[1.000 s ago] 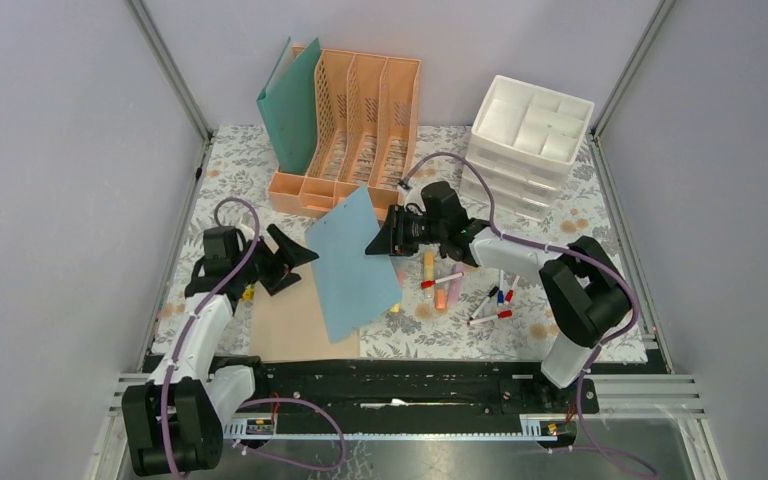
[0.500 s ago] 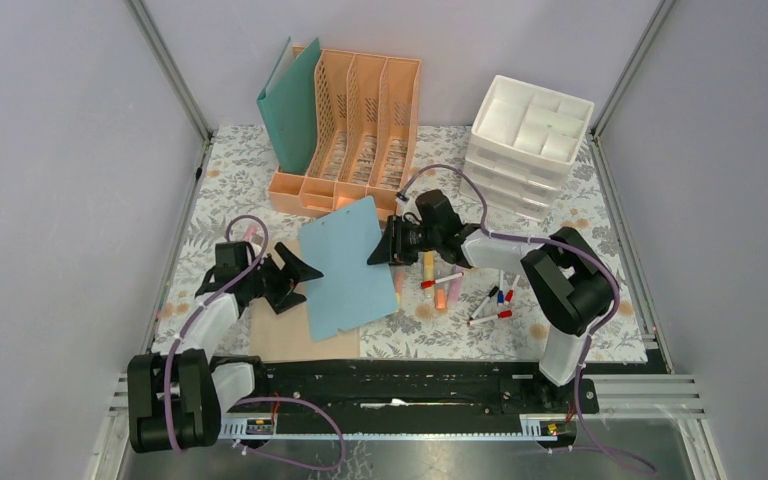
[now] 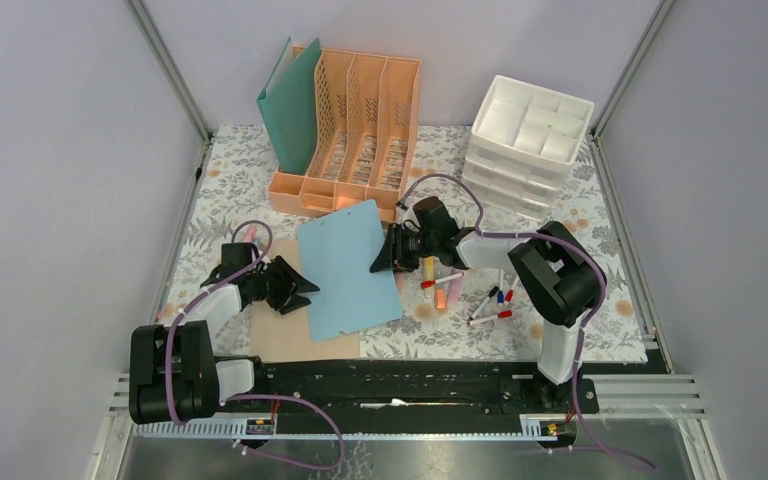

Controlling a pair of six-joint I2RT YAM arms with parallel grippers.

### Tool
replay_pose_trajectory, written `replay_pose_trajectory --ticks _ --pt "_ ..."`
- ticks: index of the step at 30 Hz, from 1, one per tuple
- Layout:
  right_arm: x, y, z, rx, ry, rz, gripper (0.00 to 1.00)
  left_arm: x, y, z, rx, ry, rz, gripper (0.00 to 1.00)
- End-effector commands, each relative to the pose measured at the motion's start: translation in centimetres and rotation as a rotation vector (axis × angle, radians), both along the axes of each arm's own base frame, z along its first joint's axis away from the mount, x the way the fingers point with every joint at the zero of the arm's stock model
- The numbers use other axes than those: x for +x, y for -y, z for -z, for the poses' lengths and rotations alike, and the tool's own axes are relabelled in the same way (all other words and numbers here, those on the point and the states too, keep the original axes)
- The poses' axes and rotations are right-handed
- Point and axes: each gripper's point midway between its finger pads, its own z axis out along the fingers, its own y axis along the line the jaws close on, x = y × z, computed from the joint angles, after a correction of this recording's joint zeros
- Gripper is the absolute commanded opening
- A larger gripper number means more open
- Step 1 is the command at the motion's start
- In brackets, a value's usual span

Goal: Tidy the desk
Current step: Pick up the folder from the center of the board.

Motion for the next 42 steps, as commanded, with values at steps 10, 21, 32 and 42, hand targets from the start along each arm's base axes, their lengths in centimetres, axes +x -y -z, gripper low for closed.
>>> replay_pose_trajectory --ticks 10,21,32,42 --pt "0.5 -0.3 -0.6 0.016 0.037 -0.005 0.36 1.1 0.0 -0.7 0.008 0.045 0.019 0.46" --pt "0.1 0.0 -1.1 0.021 0.044 -0.004 0.36 1.4 0.3 -1.8 -0.010 0.094 0.033 0.64" --pt "-5.6 -2.0 -13.4 0.548 0.142 -0.420 0.76 2.5 0.3 -4.7 -0.011 0.211 0.027 0.87" --pt "-3.7 -2.4 -9.7 0.360 0.084 -0.341 0.03 2.1 0.6 -4.7 -0.024 0.219 0.046 0.88"
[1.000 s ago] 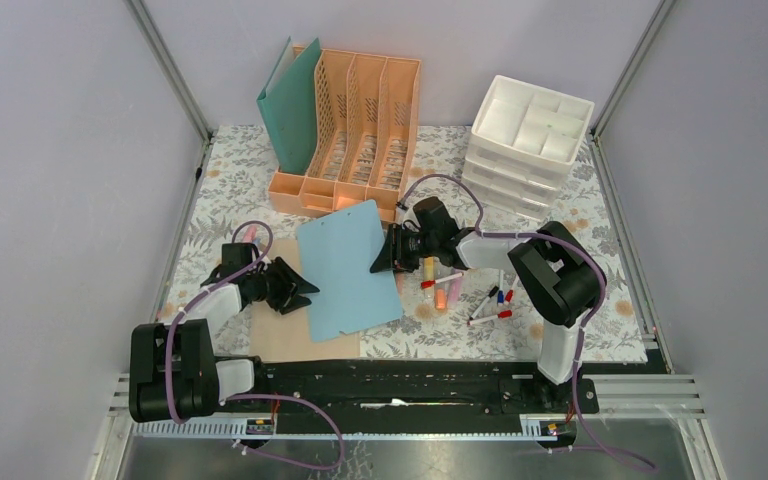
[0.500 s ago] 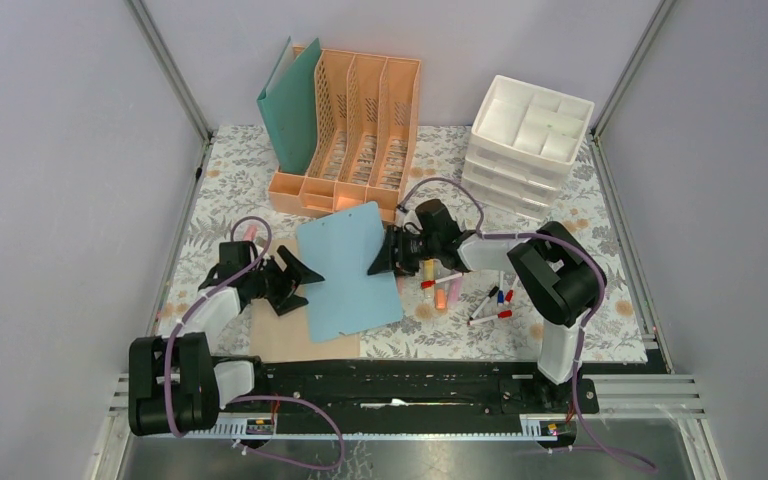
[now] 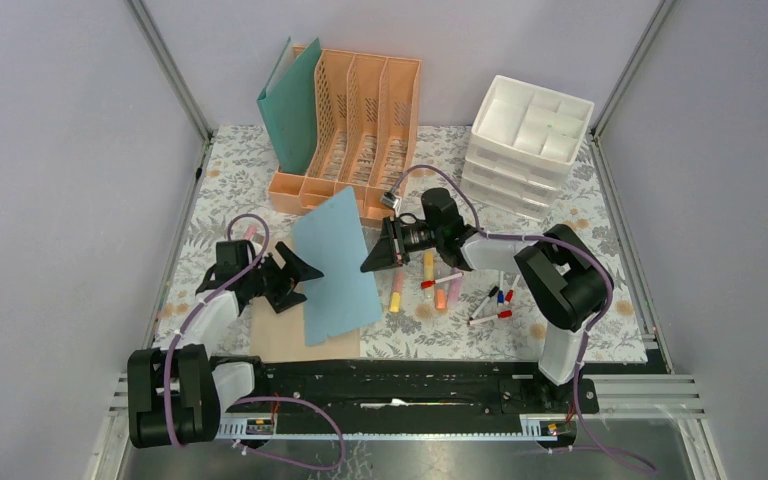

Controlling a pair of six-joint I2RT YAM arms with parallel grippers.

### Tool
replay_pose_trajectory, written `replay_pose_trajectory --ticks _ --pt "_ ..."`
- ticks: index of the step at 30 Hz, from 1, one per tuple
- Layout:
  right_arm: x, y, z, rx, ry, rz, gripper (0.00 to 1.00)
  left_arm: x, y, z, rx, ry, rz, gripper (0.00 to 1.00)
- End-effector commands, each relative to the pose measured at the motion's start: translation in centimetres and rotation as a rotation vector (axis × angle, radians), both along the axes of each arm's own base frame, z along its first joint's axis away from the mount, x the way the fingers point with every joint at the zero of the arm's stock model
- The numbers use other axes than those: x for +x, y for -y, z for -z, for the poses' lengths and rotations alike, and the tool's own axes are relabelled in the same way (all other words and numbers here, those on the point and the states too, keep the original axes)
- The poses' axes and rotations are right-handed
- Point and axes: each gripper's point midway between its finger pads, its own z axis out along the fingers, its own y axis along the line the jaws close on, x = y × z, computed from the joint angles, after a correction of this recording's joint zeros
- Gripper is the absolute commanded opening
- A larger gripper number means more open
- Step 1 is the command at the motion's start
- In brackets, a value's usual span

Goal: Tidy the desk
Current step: Pick up the folder from the center of the board.

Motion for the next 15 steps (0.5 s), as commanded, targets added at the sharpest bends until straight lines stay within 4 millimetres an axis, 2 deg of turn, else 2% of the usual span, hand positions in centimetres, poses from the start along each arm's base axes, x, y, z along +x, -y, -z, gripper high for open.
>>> replay_pose_trajectory --ticks 1,4,7,10,13,14,15 --pt "0.8 -0.3 -0.1 -0.062 0.060 0.002 0.00 1.3 0.3 -2.1 -0.012 0.100 0.029 0.88" --pt "1.1 -0.1 1.0 -0.112 0.060 0.019 0.00 1.4 0.3 -2.5 -0.017 0.119 0.031 0.88" --pt "1.0 0.1 0.6 -0.107 0.067 0.021 0.00 1.9 0.1 -3.8 -0.008 0.171 0.024 0.90" --pt "0.7 0.6 -0.4 -0.095 0.083 0.028 0.00 2.6 -0.6 -6.4 0.039 0.277 0.006 0.98" --pt "0.3 1.6 -1.0 -0.087 0.095 0.038 0.00 3.4 -1.6 -9.7 0.109 0.406 -0.017 0.99" --pt "-0.1 1.3 -3.7 0.036 0.169 -0.023 0.00 3.6 -2.0 -10.8 0.129 0.443 -0.027 0.99" --pt "-0.1 1.5 -4.5 0.064 0.182 -0.029 0.00 3.8 -2.2 -11.7 0.145 0.479 -0.034 0.99"
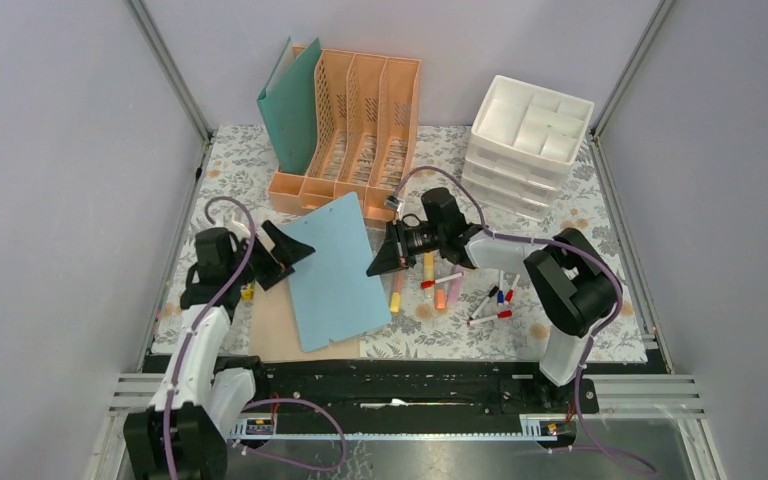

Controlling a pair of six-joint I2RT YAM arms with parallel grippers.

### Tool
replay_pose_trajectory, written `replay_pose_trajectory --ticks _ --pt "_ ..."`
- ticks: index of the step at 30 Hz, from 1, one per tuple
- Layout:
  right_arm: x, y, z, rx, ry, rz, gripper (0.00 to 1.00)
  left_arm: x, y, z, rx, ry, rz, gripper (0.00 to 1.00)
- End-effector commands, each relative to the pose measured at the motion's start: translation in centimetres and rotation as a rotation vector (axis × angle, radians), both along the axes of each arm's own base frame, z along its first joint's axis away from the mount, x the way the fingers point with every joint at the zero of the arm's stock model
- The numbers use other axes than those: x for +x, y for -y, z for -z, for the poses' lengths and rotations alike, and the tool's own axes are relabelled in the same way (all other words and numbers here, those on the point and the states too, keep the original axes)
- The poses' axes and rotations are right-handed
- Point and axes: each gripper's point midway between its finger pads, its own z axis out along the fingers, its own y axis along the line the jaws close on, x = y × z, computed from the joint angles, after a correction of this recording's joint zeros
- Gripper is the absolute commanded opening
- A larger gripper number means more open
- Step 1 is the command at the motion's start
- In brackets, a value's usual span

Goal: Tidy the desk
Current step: Pick up the folder from the center of the board.

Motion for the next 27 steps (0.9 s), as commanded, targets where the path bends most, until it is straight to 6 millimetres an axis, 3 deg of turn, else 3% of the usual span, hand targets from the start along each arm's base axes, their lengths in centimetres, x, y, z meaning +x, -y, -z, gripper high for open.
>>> replay_pose_trajectory --ticks 1,8,15,18,24,27 --pt "-0.3 0.4 -7.7 0.235 0.204 -0.089 0.00 2.4 -1.8 -6.8 0.104 0.269 -0.048 0.99" --pt "1.1 1.9 -10.5 0.311 0.188 -0.058 0.00 3.0 -2.7 -9.1 0.083 0.286 -0.098 0.99" --pt "2.5 4.0 -13.3 0.366 0.205 -0.027 0.00 3.0 -3.3 -15.2 0.093 0.445 -0.080 0.99" --pt "3.0 5.0 -14.7 0.400 0.224 -0.021 0.00 3.2 -3.9 -16.5 0.151 0.471 -0.081 0.99" --pt "1.5 5.8 -17.1 0.472 0.257 -0.092 0.00 3.3 -0.7 -18.8 -0.102 0.579 0.055 0.99" --pt "0.9 6.0 -17.8 0.493 0.272 -0.120 0.00 3.1 0.2 -19.0 -0.139 0.608 0.114 0.99"
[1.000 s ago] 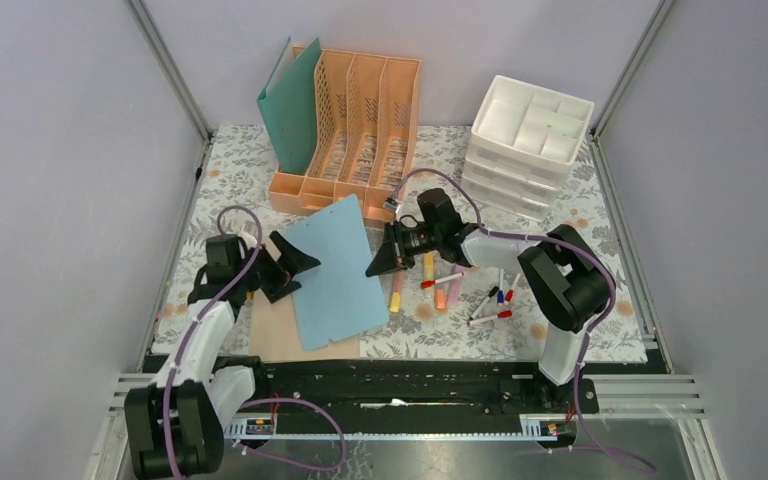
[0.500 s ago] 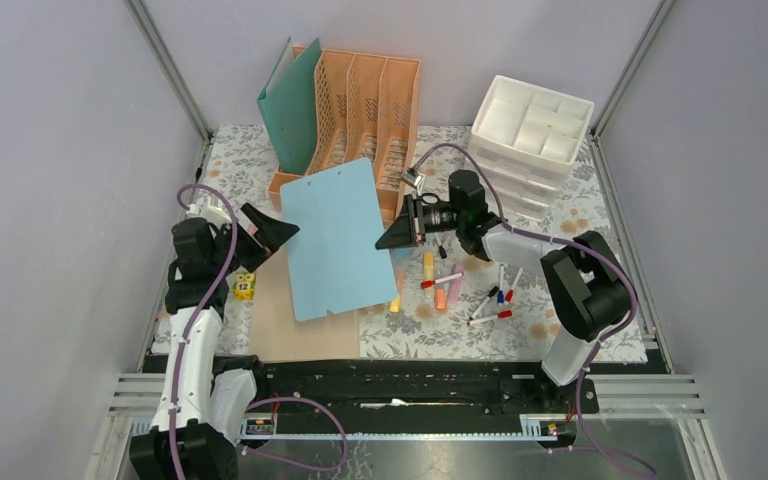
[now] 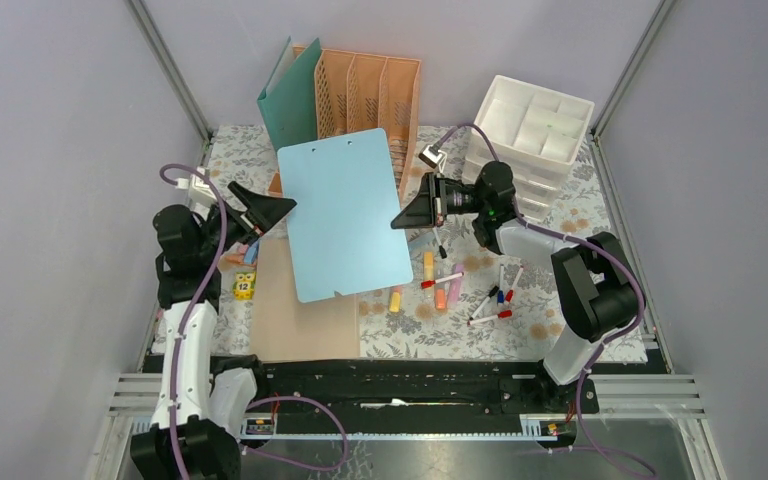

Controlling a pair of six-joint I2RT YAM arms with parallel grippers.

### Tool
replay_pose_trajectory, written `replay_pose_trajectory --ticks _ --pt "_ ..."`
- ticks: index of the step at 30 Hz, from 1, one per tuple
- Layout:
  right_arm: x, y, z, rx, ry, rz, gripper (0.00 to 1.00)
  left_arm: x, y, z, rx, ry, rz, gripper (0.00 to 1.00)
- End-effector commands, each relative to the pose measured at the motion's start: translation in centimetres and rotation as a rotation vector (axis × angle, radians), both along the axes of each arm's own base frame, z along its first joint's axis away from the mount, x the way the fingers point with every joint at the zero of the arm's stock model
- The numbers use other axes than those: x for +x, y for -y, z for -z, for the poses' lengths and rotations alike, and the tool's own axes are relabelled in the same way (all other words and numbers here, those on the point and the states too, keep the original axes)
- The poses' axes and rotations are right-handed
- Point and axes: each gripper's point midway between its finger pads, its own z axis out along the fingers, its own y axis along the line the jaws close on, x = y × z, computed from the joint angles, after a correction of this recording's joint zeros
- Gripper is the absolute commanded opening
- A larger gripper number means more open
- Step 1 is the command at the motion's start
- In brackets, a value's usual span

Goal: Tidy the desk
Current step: Pick up the folder from the center of the board.

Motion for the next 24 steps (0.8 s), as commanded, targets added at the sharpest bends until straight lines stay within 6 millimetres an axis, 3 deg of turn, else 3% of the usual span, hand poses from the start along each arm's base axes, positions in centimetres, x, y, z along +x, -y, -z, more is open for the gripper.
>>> replay_pose_trajectory --ticks 1,7,11,12,14,15,16,18,19,22,24 --pt "-2.7 0.9 -4.6 0.101 0.176 -0.089 0.00 -0.5 2.0 -2.4 -0.042 0.106 0.152 0.99" --pt "-3.1 1.1 -5.3 0.118 0.206 -0.109 0.00 -0.8 4.4 -2.4 -0.096 0.048 0.313 0.96" --pt "-3.2 1.1 -5.0 0.114 0.211 -0.118 0.00 -1.2 5.5 -2.8 -0.118 0.047 0.371 0.83" --pt "-3.2 1.1 -4.9 0.113 0.213 -0.120 0.00 -1.3 5.8 -2.9 -0.123 0.048 0.385 0.77" --pt "-3.3 1.1 -4.8 0.111 0.222 -0.126 0.00 -1.5 6.1 -3.1 -0.130 0.053 0.414 0.55" --pt "-3.3 1.2 -4.8 0.109 0.231 -0.130 0.00 -1.5 6.2 -3.2 -0.134 0.054 0.422 0.31" --pt "-3.4 1.2 -4.7 0.106 0.239 -0.137 0.00 -1.4 6.2 -3.3 -0.135 0.055 0.424 0.17" --pt "-3.6 1.3 -4.6 0.098 0.257 -0.149 0.00 -1.5 6.2 -4.1 -0.121 0.087 0.426 0.00" --pt "-3.7 1.3 -4.5 0.088 0.262 -0.157 0.00 -1.5 6.2 -4.6 -0.112 0.108 0.422 0.00" --pt "-3.7 1.7 -4.1 0.057 0.280 -0.178 0.24 -1.3 5.9 -6.2 -0.071 0.172 0.382 0.00" --pt "-3.3 2.2 -4.0 0.039 0.299 -0.173 0.57 -1.1 5.6 -7.2 -0.038 0.211 0.360 0.00"
